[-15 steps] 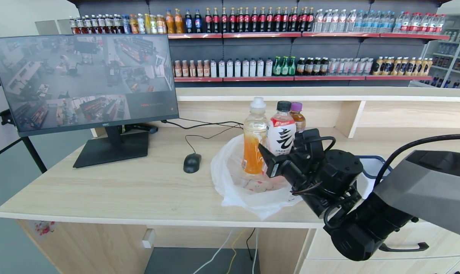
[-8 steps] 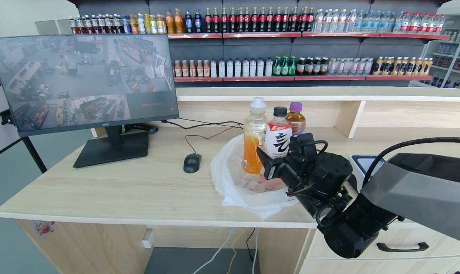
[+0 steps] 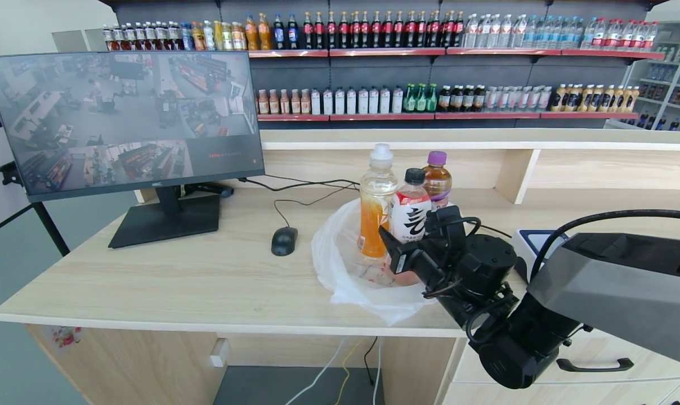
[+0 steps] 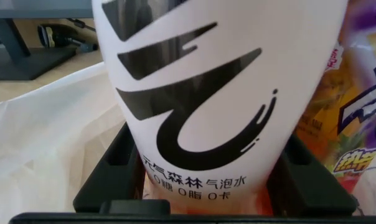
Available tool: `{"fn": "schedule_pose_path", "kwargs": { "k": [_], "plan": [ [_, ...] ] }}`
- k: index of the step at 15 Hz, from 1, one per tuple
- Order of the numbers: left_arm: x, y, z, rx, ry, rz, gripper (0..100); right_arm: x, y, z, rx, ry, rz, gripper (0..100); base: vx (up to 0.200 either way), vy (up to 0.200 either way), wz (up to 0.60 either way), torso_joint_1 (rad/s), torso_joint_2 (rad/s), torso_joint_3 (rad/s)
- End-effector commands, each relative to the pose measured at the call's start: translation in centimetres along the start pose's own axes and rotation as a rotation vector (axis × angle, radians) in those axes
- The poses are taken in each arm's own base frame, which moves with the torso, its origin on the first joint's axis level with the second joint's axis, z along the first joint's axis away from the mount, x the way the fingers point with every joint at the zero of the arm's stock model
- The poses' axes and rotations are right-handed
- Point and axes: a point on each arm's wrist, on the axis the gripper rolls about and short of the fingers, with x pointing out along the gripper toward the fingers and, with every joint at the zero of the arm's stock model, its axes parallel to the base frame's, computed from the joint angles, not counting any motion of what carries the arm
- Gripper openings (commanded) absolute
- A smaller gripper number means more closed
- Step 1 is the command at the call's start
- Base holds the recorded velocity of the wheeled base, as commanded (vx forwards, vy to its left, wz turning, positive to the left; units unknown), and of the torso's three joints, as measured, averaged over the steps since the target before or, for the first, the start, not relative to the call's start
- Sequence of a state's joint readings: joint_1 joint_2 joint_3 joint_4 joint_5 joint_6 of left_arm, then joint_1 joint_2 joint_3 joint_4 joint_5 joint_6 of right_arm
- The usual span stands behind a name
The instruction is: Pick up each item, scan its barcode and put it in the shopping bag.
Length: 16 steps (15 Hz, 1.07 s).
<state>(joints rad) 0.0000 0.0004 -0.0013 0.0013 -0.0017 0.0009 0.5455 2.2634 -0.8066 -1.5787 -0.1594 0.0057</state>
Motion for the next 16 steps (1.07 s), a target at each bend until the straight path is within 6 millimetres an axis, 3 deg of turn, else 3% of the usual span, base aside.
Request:
{"fn": "schedule_pose_path", "kwargs": {
  "k": [1,12,13,16],
  "plan": [
    [0.0,0.0,0.0,-0.001,0.001,0.0,100,-0.1,0.0,-0.4,-0.003,0.019,0.0,0,0.0,0.0,0.0,0.0,0.0,0.0],
    [0.0,0.0,0.0,0.001,0.0,0.0,100,-0.4,0.0,-1.1,-0.01,0.046,0.0,0,0.0,0.0,0.0,0.0,0.0,0.0],
    [0.0,0.0,0.0,0.001,0.0,0.0,100,-0.4,0.0,-0.7,-0.008,0.036,0.0,100,0.0,0.0,0.0,0.0,0.0,0.0],
    [0.0,0.0,0.0,0.001,0.001,0.0,100,-1.6,0.1,0.8,-0.001,0.027,0.006,100,0.0,0.0,0.0,0.0,0.0,0.0]
  ]
}}
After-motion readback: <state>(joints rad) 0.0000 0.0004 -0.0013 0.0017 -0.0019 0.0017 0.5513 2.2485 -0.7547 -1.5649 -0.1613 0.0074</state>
